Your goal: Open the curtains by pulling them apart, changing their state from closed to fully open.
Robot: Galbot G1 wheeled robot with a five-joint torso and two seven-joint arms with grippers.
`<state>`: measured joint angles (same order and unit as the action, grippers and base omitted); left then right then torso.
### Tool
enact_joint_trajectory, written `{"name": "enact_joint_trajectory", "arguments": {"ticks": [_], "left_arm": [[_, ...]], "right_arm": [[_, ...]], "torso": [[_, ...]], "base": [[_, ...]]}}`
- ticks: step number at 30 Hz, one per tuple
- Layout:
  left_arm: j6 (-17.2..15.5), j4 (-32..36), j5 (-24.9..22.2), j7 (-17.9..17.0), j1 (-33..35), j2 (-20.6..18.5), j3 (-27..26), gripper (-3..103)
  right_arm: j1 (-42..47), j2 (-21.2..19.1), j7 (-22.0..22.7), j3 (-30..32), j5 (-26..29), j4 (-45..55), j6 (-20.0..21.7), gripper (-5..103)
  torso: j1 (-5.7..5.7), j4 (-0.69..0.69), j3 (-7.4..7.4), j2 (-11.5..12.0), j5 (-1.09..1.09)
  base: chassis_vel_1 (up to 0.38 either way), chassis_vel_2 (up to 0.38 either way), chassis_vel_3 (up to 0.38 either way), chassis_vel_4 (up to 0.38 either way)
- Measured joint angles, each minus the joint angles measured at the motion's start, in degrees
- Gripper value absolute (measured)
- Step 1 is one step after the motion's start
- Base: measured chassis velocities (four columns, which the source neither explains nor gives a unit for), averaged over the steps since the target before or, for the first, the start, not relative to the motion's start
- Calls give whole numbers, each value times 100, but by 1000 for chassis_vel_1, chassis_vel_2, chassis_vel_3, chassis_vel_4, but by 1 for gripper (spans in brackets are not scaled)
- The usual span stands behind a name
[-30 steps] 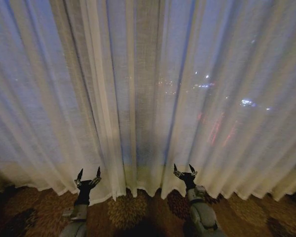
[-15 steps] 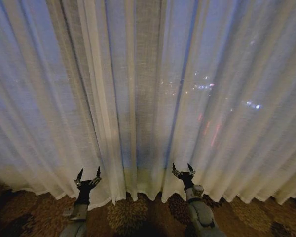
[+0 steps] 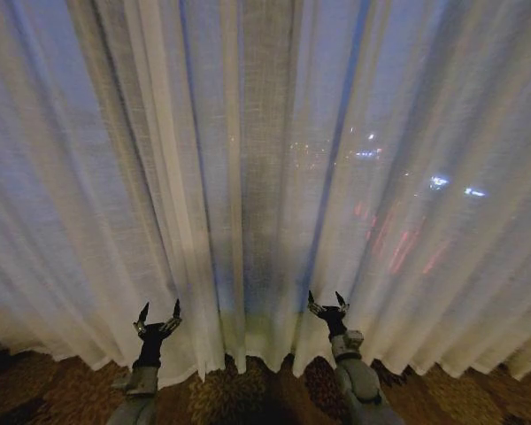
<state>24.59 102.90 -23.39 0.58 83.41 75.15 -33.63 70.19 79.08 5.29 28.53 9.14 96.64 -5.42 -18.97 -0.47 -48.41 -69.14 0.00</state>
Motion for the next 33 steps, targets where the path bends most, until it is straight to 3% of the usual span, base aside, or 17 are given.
{"name": "enact_joint_trajectory", "arguments": {"ticks": [7,26,27,28,30,32,33], "left_arm": [[0,0,0,0,3,0,-1,100],[0,0,0,0,2,0,-1,100],[0,0,0,0,2,0,0,100],[0,0,0,0,2,0,-1,100],[0,0,0,0,2,0,-1,100],[0,0,0,0,2,0,-1,100],[0,0,0,0,2,0,-1,100]], "right_arm": [[-503,-73,280,-131,-158,-361,145,100],[-1899,123,337,-484,91,-2015,88,101],[-1945,135,339,-500,92,-2083,53,90],[-1969,136,339,-509,87,-2123,23,90],[-2010,140,337,-515,75,-2187,-26,80],[-2020,140,333,-516,72,-2203,-38,80],[-2042,140,323,-518,67,-2230,-55,69]], "torso": [[15,1,5,-7,0],[10,1,3,-4,0],[9,1,3,-4,0],[9,1,3,-4,0],[9,1,3,-4,0],[9,1,2,-4,0],[9,1,3,-4,0]], "base": [[3,3,-4,-1],[0,0,0,0],[0,0,0,0],[0,0,0,0],[0,0,0,0],[0,0,0,0],[0,0,0,0]]}}
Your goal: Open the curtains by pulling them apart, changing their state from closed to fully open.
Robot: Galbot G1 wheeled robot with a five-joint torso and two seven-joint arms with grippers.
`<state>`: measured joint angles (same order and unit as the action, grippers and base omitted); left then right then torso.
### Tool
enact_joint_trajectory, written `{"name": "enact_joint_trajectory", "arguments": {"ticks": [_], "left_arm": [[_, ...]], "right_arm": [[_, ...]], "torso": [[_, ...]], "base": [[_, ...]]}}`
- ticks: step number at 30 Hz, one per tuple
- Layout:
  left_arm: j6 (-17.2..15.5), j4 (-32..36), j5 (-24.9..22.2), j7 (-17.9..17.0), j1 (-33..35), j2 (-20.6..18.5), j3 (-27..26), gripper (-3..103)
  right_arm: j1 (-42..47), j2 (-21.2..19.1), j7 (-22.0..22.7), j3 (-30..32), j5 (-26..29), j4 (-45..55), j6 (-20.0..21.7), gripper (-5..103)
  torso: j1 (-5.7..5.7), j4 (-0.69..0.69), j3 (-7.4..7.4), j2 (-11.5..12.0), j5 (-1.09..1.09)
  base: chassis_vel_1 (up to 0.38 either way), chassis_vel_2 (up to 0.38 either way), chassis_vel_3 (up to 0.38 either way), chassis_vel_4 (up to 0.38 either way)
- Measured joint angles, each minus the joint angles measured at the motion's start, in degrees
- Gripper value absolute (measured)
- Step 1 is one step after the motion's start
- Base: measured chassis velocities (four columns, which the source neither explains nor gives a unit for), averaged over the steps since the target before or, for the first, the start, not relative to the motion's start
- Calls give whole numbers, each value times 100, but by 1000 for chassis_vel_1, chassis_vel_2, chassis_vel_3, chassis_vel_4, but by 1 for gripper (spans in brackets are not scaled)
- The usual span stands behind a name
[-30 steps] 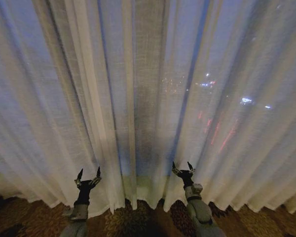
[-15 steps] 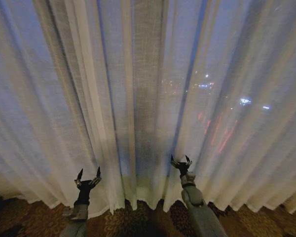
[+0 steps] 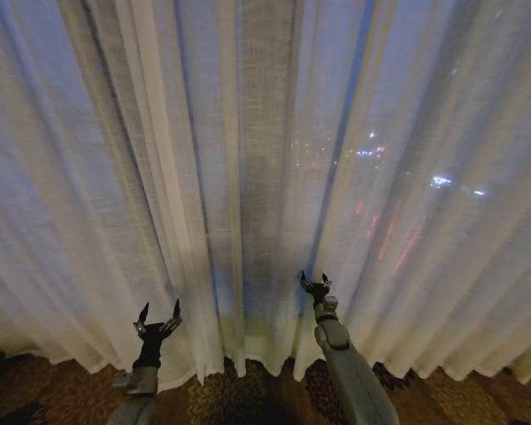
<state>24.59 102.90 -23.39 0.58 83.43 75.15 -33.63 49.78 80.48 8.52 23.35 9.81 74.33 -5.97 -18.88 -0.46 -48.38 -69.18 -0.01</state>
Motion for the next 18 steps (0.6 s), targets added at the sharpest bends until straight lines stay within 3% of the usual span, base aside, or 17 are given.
{"name": "enact_joint_trajectory", "arguments": {"ticks": [1,3,4,6,10,18], "left_arm": [[0,0,0,0,0,0,0,100],[0,0,0,0,0,0,0,100],[0,0,0,0,0,0,0,100],[0,0,0,0,0,0,0,100],[0,0,0,0,0,0,0,100],[0,0,0,1,0,0,0,100]], "right_arm": [[-12,0,-6,-1,0,-12,-7,69],[-28,-2,-17,-3,-1,-25,-14,58],[-28,-2,-17,-3,-1,-25,-14,58],[-38,-3,-29,-4,-4,-39,-28,47],[-45,-3,-33,-2,-10,-48,-38,37],[-1,46,-133,60,-27,-56,-106,4]], "torso": [[0,0,0,0,0],[0,0,0,0,0],[0,0,0,0,0],[0,0,0,0,0],[0,0,0,0,0],[0,0,0,0,0]], "base": [[0,0,0,0],[0,0,0,0],[0,0,0,0],[0,0,0,0],[0,0,0,0],[0,0,0,0]]}}
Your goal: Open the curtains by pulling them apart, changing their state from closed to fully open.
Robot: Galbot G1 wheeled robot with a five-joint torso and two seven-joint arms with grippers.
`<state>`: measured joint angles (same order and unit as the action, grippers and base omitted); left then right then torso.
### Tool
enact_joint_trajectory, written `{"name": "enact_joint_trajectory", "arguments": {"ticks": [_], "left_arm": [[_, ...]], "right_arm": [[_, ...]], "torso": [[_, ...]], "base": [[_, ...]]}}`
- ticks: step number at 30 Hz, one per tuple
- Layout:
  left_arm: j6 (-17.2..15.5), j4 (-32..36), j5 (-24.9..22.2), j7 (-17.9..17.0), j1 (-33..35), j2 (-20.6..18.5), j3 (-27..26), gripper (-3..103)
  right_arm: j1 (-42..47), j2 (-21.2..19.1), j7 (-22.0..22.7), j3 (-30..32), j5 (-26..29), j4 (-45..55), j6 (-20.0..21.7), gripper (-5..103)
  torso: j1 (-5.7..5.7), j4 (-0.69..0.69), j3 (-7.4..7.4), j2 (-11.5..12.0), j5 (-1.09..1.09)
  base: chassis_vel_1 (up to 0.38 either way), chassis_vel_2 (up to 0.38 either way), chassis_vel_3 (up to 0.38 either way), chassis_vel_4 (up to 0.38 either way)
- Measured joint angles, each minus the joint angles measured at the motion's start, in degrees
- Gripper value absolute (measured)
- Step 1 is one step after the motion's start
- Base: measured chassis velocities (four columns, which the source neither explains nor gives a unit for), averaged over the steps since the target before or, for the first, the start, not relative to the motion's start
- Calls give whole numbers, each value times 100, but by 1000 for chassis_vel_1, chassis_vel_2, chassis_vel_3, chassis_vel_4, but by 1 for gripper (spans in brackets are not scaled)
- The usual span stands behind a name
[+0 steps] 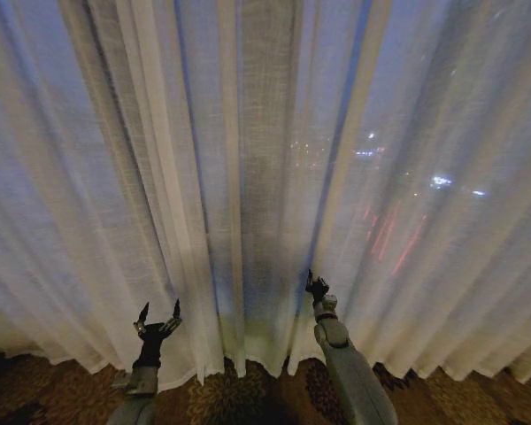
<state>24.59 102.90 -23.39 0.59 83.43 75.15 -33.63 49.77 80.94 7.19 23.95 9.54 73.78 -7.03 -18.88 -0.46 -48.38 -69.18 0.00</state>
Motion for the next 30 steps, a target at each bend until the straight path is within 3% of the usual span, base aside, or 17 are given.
{"name": "enact_joint_trajectory", "arguments": {"ticks": [8,30], "left_arm": [[0,0,0,0,0,0,0,100],[0,0,0,0,0,0,-1,100]], "right_arm": [[95,-2,-270,84,111,26,-248,0],[154,-90,-388,102,445,97,-245,0]], "torso": [[0,0,0,0,0],[0,1,0,0,-1]], "base": [[0,0,0,0],[-47,-40,48,43]]}}
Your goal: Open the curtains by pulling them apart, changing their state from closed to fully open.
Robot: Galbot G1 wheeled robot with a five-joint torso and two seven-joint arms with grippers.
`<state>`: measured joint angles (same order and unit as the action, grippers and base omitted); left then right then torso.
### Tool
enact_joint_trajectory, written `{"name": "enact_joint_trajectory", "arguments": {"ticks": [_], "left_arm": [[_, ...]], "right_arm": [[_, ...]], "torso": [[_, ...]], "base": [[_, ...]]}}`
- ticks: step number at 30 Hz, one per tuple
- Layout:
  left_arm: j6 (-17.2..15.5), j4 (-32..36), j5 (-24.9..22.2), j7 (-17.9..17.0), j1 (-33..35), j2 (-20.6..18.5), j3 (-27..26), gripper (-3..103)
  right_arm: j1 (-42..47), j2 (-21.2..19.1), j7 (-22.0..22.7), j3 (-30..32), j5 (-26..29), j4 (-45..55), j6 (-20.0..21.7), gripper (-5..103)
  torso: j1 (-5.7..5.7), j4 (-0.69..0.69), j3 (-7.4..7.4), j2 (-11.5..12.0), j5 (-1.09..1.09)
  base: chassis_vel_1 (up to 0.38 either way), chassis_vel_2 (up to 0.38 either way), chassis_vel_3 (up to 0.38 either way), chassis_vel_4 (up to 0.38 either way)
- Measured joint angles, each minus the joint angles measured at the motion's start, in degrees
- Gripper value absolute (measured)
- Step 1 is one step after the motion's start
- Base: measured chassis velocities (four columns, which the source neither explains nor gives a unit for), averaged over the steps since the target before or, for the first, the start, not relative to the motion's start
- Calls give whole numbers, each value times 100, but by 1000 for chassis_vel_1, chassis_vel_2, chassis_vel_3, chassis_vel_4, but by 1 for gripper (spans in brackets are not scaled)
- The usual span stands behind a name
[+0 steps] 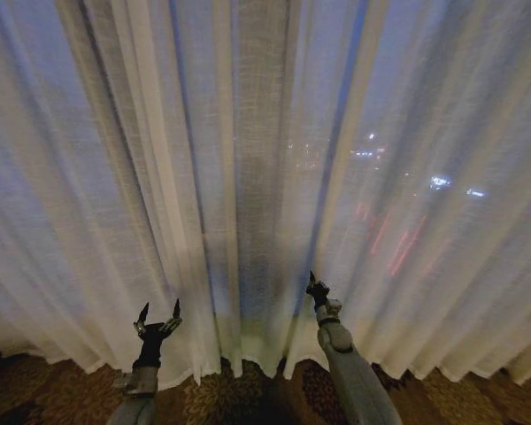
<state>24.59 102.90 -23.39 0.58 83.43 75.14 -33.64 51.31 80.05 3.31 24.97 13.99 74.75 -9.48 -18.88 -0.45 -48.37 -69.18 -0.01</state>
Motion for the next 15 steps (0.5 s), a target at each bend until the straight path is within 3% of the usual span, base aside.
{"name": "enact_joint_trajectory", "arguments": {"ticks": [15], "left_arm": [[0,0,0,0,0,0,1,100]], "right_arm": [[43,-82,-34,41,94,49,-28,0]], "torso": [[1,-1,0,0,1]], "base": [[-275,-287,284,270]]}}
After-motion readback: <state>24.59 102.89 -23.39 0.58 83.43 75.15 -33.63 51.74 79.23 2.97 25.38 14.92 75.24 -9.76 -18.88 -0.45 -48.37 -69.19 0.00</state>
